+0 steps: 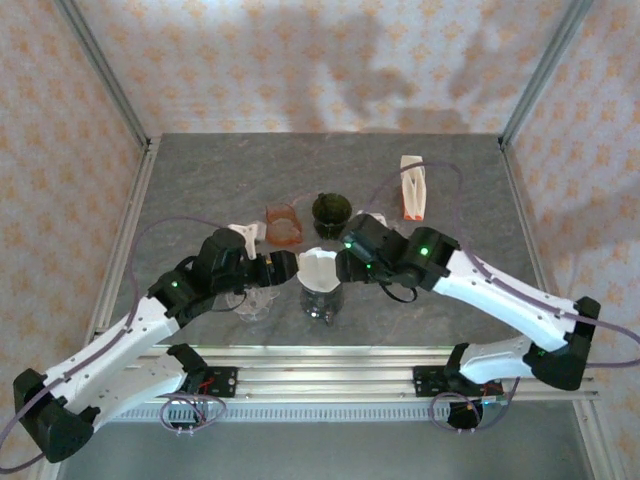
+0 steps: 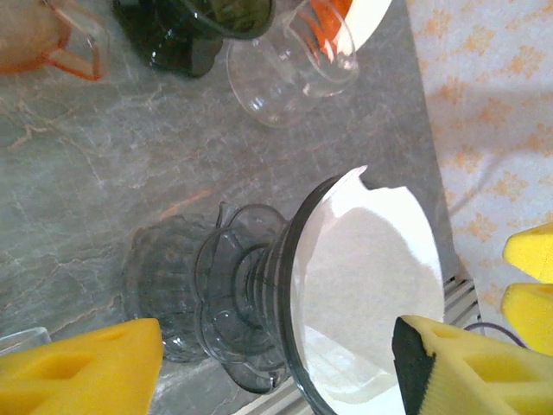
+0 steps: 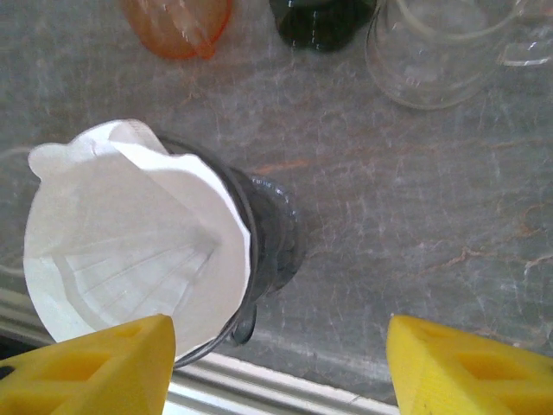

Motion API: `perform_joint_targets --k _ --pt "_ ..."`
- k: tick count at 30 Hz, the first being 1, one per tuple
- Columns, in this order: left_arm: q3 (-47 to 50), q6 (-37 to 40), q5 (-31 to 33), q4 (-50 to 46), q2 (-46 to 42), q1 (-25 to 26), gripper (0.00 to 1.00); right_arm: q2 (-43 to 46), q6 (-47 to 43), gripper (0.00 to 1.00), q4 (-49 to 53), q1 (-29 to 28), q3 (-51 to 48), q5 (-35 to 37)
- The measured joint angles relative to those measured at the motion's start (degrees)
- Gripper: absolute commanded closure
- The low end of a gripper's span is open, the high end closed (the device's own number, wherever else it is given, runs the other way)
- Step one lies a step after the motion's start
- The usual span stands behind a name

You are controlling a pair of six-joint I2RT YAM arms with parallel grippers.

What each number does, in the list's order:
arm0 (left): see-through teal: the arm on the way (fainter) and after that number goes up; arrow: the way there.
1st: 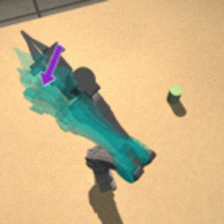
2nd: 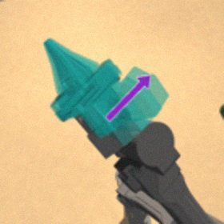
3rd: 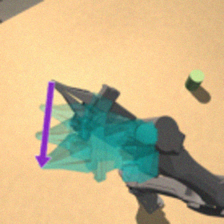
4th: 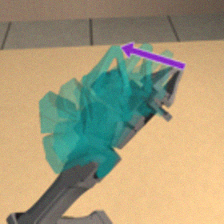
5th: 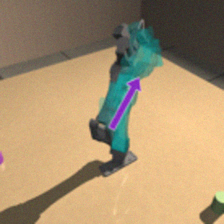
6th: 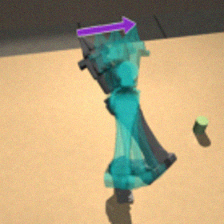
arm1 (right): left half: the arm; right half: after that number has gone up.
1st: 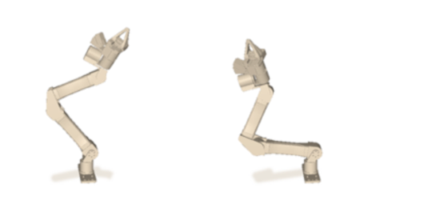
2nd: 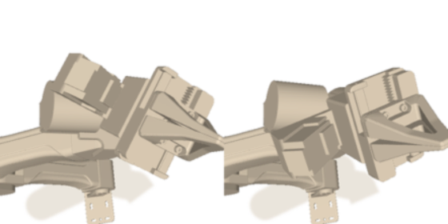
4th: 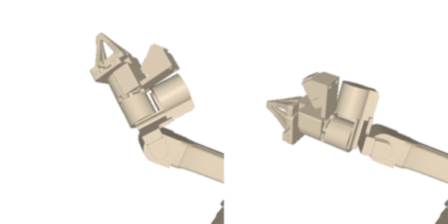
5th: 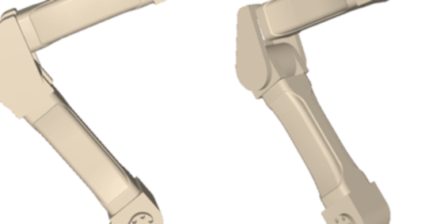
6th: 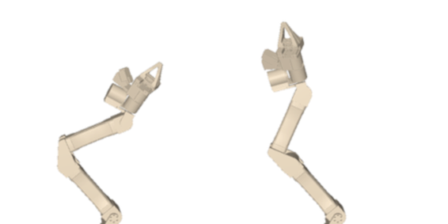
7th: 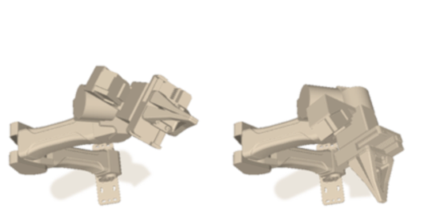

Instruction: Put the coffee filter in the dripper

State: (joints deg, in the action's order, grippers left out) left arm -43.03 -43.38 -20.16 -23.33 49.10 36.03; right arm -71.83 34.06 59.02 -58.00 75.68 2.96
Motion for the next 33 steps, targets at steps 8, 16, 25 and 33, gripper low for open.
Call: perform_joint_targets --k 8,16,25,33 --pt "-0.37 0.28 4.85 -4.26 -4.44 -3.06 0.24 12.11 1.57 0.34 -3.52 -0.09 -10.21 8.20" --pt "4.02 -1.42 2.25 -2.95 -3.48 -14.21 0.39 17.03 1.40 0.33 -8.04 1.75 -22.03 8.04" --pt "3.15 -1.68 2.23 7.82 12.26 -16.59 0.43 21.20 0.79 0.34 -16.13 4.98 -34.05 -0.70" --pt "-3.06 -1.57 6.01 13.35 27.80 -17.07 0.48 22.01 0.85 0.34 -19.37 5.07 -36.17 -3.04"
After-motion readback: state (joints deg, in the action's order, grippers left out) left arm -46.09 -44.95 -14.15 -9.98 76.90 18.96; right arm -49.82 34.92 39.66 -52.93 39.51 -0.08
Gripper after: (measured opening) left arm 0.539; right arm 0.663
